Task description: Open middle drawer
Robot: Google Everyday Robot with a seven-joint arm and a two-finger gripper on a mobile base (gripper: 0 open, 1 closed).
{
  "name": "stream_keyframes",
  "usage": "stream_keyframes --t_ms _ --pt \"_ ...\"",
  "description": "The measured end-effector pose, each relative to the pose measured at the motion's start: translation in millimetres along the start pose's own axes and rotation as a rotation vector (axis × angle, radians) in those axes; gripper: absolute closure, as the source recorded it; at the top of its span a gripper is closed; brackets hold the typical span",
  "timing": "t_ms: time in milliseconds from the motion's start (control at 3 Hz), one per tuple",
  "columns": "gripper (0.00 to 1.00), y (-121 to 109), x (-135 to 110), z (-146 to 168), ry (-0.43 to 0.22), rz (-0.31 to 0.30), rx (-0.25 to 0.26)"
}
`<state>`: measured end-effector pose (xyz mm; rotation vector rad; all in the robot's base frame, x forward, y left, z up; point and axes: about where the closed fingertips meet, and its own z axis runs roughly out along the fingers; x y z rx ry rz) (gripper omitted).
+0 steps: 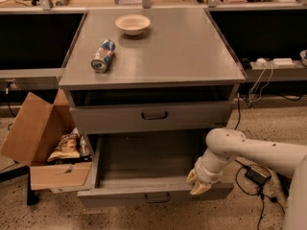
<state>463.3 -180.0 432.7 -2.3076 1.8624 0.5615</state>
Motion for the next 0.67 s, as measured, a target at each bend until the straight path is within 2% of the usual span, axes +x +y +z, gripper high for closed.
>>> stream_keyframes --t_ms 333,667 --pt "0.28 0.0 0.0 0.0 0.0 0.0 0.0" --pt "0.0 0.0 0.0 0.0 0.0 0.0 0.0"
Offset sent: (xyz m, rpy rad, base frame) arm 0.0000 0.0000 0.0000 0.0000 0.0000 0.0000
